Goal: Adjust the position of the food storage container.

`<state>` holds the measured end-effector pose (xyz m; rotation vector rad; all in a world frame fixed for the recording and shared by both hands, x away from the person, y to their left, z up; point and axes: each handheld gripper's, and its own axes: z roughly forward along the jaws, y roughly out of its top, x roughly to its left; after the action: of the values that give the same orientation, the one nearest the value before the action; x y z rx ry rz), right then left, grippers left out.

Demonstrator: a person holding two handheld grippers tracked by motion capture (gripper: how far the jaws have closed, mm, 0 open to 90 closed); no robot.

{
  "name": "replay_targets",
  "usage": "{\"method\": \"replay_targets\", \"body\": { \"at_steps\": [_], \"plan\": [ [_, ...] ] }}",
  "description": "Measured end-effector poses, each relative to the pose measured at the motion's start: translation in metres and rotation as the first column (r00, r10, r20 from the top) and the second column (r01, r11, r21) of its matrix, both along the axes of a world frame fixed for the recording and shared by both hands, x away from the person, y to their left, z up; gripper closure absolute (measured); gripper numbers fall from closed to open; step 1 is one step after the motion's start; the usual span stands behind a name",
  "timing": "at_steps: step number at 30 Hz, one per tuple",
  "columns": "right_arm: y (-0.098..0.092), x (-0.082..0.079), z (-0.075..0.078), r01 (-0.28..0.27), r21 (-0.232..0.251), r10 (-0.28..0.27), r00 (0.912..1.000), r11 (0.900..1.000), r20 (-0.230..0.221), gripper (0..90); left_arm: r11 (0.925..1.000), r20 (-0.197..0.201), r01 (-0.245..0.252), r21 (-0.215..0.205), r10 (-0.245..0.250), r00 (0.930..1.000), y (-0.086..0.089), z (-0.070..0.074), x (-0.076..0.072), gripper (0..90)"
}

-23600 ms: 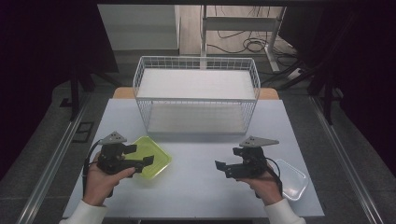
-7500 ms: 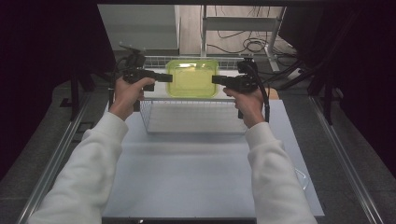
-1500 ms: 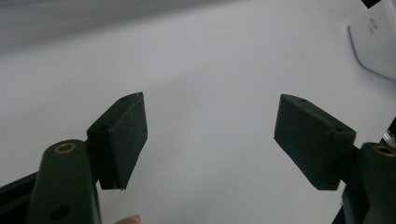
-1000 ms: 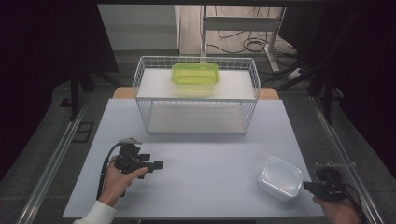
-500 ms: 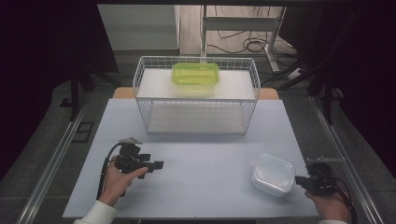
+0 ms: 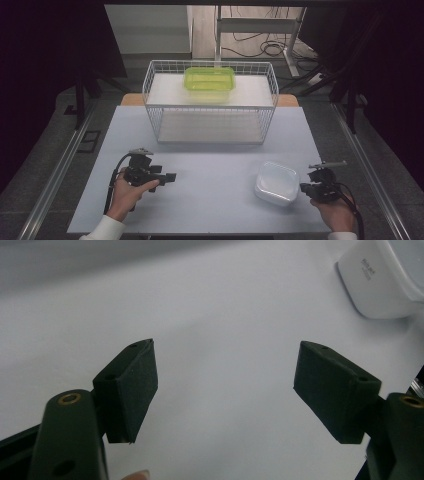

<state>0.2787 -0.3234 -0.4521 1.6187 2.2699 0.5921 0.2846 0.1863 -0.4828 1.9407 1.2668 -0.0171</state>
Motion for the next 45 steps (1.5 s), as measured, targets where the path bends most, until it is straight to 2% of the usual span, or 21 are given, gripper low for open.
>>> {"method": "replay_targets", "body": {
  "at_steps": [3,9,22,27,30,34,39,45],
  "plan": [
    [0.013,0.004,-0.001,-0.029,0.017,0.029,0.9996,0.999,-0.003,89.0,1.0,0.001,-0.002,0.002,0.002,1.0,0.001,0.0,0.0,24.5],
    [0.042,0.014,-0.003,-0.078,0.003,0.078,0.9969,0.997,-0.002,89.0,1.0,0.003,0.0,0.004,0.0,1.0,0.002,0.0,0.0,24.5],
    [0.081,0.024,-0.008,-0.164,0.001,0.164,0.9862,0.986,-0.024,89.0,1.0,0.003,-0.006,0.003,0.006,1.0,0.003,0.0,-0.001,24.5],
    [0.105,0.031,-0.01,-0.211,-0.004,0.21,0.9772,0.978,-0.029,89.0,1.0,0.0,-0.003,0.003,0.003,1.0,0.003,-0.001,-0.001,24.5],
    [0.121,0.035,-0.01,-0.248,-0.001,0.248,0.9683,0.969,-0.031,89.0,0.9996,-0.007,-0.002,-0.029,0.001,1.0,0.003,0.0,-0.002,24.5],
    [0.14,0.041,-0.01,-0.281,-0.005,0.281,0.9592,0.96,-0.03,89.0,0.9994,-0.009,-0.007,-0.034,0.006,0.9999,0.005,0.001,-0.002,24.3],
    [0.158,0.048,-0.012,-0.318,-0.005,0.318,0.9478,0.948,-0.024,89.0,0.9993,-0.008,-0.016,-0.033,0.016,0.9998,0.009,0.002,-0.002,24.2],
    [0.172,0.054,-0.014,-0.341,0.011,0.342,0.9398,0.94,-0.013,89.0,0.999,-0.007,-0.026,-0.037,0.026,0.9996,0.013,0.002,-0.002,24.2]
  ]
}}
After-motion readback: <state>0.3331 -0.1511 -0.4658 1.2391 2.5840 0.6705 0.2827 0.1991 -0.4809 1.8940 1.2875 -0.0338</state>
